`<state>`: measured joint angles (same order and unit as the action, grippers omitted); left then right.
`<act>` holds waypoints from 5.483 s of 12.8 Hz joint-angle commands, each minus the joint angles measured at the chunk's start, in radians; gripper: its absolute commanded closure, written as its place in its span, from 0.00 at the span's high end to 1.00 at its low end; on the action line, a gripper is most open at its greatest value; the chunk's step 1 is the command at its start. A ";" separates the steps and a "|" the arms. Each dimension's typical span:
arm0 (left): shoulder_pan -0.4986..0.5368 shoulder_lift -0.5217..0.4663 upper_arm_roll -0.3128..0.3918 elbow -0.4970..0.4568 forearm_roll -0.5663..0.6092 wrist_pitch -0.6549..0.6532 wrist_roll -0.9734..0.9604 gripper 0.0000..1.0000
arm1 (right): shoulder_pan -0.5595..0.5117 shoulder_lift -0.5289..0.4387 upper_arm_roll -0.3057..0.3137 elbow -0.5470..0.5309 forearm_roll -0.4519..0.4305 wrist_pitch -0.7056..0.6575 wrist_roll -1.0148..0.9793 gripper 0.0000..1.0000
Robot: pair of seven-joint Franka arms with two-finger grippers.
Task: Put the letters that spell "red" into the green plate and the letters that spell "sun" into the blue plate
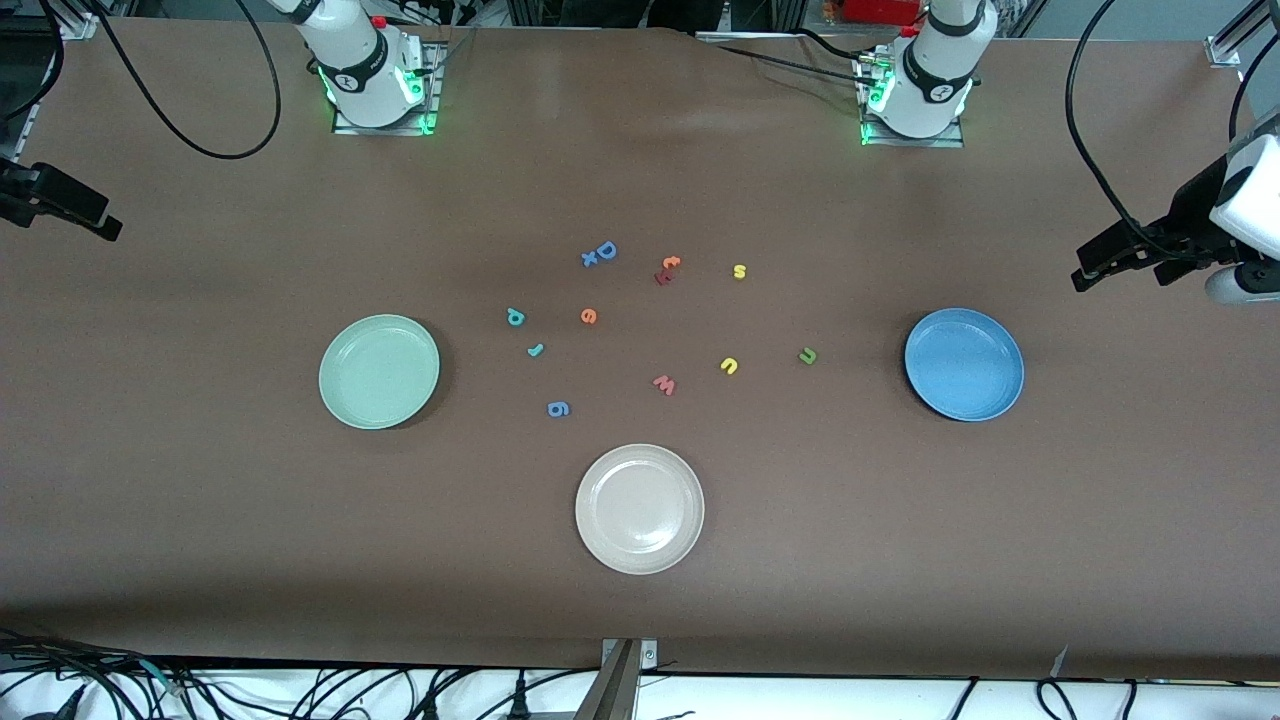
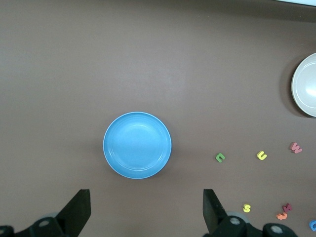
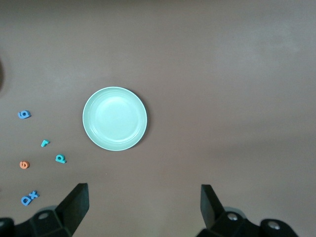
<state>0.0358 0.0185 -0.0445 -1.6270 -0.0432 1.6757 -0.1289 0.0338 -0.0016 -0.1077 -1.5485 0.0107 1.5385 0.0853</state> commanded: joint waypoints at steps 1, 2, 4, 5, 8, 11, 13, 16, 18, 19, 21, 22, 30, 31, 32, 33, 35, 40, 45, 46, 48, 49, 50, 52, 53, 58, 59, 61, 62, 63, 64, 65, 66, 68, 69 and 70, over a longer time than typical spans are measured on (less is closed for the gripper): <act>-0.007 0.005 -0.002 0.019 0.009 -0.024 -0.003 1.00 | 0.003 0.017 0.000 0.022 0.017 -0.026 -0.012 1.00; -0.007 0.005 -0.002 0.019 0.009 -0.024 -0.003 1.00 | 0.003 0.018 -0.001 0.024 0.018 -0.020 -0.010 1.00; -0.007 0.005 -0.002 0.019 0.009 -0.024 -0.003 1.00 | 0.003 0.022 -0.003 0.022 0.026 -0.023 -0.010 1.00; -0.007 0.005 -0.002 0.019 0.009 -0.024 -0.005 1.00 | 0.002 0.022 -0.003 0.022 0.025 -0.024 -0.012 1.00; -0.007 0.005 -0.002 0.019 0.009 -0.024 -0.005 1.00 | 0.003 0.023 -0.001 0.019 0.026 -0.029 -0.016 1.00; -0.007 0.005 -0.002 0.021 0.009 -0.024 -0.005 1.00 | 0.005 0.035 0.000 0.022 0.026 -0.031 -0.015 0.99; -0.007 0.005 -0.002 0.021 0.009 -0.024 -0.001 1.00 | 0.003 0.035 -0.001 0.022 0.026 -0.029 -0.015 0.99; -0.007 0.005 -0.015 0.021 0.009 -0.024 0.000 1.00 | 0.005 0.037 0.000 0.016 0.026 -0.032 -0.016 0.99; -0.007 0.005 -0.018 0.022 0.012 -0.024 -0.001 1.00 | 0.043 0.057 0.000 0.018 0.012 -0.031 -0.009 0.99; -0.007 0.005 -0.018 0.021 0.012 -0.024 0.000 1.00 | 0.055 0.064 0.002 0.013 0.012 -0.034 -0.007 1.00; -0.007 0.005 -0.018 0.021 0.012 -0.024 0.000 1.00 | 0.067 0.092 0.002 0.001 0.021 -0.066 -0.013 1.00; -0.007 0.005 -0.018 0.021 0.012 -0.024 0.000 1.00 | 0.081 0.095 0.005 0.001 0.022 -0.072 -0.015 1.00; -0.007 -0.003 -0.069 -0.001 0.043 -0.044 0.002 1.00 | 0.264 0.277 0.014 -0.027 0.029 0.020 0.025 1.00; -0.007 -0.006 -0.071 -0.014 0.042 -0.045 0.005 1.00 | 0.290 0.294 0.016 -0.030 0.029 0.029 0.054 1.00; -0.007 -0.006 -0.071 -0.027 0.033 -0.044 0.006 1.00 | 0.319 0.305 0.016 -0.042 0.029 0.058 0.095 1.00; -0.019 -0.005 -0.078 -0.027 0.031 -0.044 0.003 0.93 | 0.343 0.307 0.017 -0.067 0.031 0.107 0.150 1.00; -0.036 -0.006 -0.098 -0.027 0.031 -0.039 0.000 1.00 | 0.428 0.347 0.017 -0.114 0.032 0.230 0.297 1.00; -0.066 0.023 -0.118 -0.043 0.003 -0.001 0.023 1.00 | 0.630 0.500 0.017 -0.117 0.032 0.440 0.730 0.99; -0.085 0.049 -0.196 -0.261 -0.023 0.341 0.028 1.00 | 0.755 0.618 0.017 -0.120 0.032 0.623 1.043 0.98; -0.086 0.052 -0.201 -0.293 -0.023 0.392 0.029 1.00 | 0.770 0.635 0.017 -0.121 0.031 0.644 1.071 0.97; -0.094 0.084 -0.206 -0.364 -0.024 0.467 0.079 1.00 | 0.785 0.666 0.017 -0.122 0.029 0.693 1.134 0.93; -0.114 0.096 -0.206 -0.391 -0.023 0.523 0.172 1.00 | 0.790 0.679 0.017 -0.122 0.029 0.712 1.157 0.91; -0.116 0.112 -0.206 -0.418 -0.018 0.582 0.261 1.00 | 0.793 0.686 0.017 -0.122 0.029 0.724 1.174 0.87; -0.116 0.164 -0.206 -0.429 -0.015 0.647 0.404 0.99 | 0.799 0.695 0.017 -0.133 0.029 0.726 1.182 0.79; -0.122 0.188 -0.204 -0.427 -0.014 0.676 0.463 0.99 | 0.802 0.698 0.017 -0.140 0.028 0.732 1.182 0.76; -0.200 0.349 -0.180 -0.421 -0.023 0.785 0.471 0.99 | 0.811 0.698 0.017 -0.173 0.028 0.736 1.180 0.68; -0.214 0.372 -0.163 -0.418 -0.020 0.788 0.471 0.99 | 0.811 0.695 0.017 -0.179 0.028 0.735 1.180 0.64; -0.218 0.428 -0.144 -0.416 -0.021 0.789 0.471 0.99 | 0.813 0.695 0.017 -0.179 0.028 0.735 1.180 0.64; -0.220 0.449 -0.129 -0.416 -0.023 0.791 0.469 0.99 | 0.813 0.695 0.017 -0.179 0.028 0.735 1.180 0.62; -0.221 0.458 -0.123 -0.416 -0.023 0.791 0.469 0.99 | 0.815 0.695 0.017 -0.179 0.028 0.735 1.180 0.61; -0.223 0.465 -0.118 -0.416 -0.021 0.791 0.469 0.99 | 0.815 0.695 0.017 -0.180 0.028 0.735 1.180 0.56; -0.237 0.489 -0.112 -0.416 -0.023 0.791 0.469 0.97 | 0.815 0.695 0.017 -0.179 0.028 0.735 1.179 0.52; -0.255 0.504 -0.110 -0.415 -0.024 0.799 0.468 0.95 | 0.815 0.695 0.019 -0.180 0.028 0.735 1.176 0.48; -0.275 0.517 -0.110 -0.415 -0.020 0.819 0.416 0.94 | 0.816 0.695 0.019 -0.180 0.029 0.733 1.177 0.48; -0.284 0.517 -0.110 -0.415 -0.017 0.819 0.393 0.93 | 0.816 0.695 0.019 -0.180 0.029 0.732 1.180 0.48; -0.289 0.515 -0.110 -0.415 -0.017 0.819 0.381 0.93 | 0.816 0.695 0.023 -0.185 0.031 0.735 1.180 0.48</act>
<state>-0.2253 0.5274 -0.1722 -2.0610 -0.0476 2.4924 0.2778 0.8334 0.7007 -0.0800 -1.7031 0.0341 2.2621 1.2520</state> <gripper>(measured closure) 0.066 0.520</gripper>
